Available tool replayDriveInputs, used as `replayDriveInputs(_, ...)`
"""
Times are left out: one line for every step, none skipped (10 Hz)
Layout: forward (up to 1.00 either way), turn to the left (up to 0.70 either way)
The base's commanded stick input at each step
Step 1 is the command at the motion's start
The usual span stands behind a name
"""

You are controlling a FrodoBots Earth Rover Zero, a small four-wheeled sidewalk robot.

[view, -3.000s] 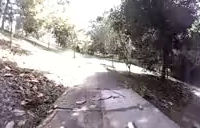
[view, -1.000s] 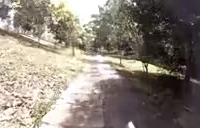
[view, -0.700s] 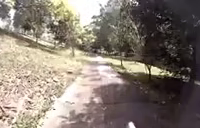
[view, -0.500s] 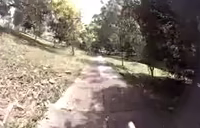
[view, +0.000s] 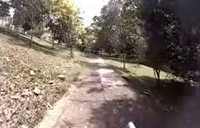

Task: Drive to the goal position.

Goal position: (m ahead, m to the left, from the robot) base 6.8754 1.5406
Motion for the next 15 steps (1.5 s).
replayDriveInputs(1.00,0.00)
replayDriveInputs(1.00,0.00)
replayDriveInputs(1.00,0.00)
replayDriveInputs(1.00,0.00)
replayDriveInputs(1.00,-0.02)
replayDriveInputs(1.00,-0.05)
replayDriveInputs(1.00,-0.01)
replayDriveInputs(1.00,0.00)
replayDriveInputs(1.00,0.00)
replayDriveInputs(1.00,0.00)
replayDriveInputs(1.00,0.00)
replayDriveInputs(1.00,0.00)
replayDriveInputs(1.00,0.00)
replayDriveInputs(1.00,0.00)
replayDriveInputs(1.00,0.00)
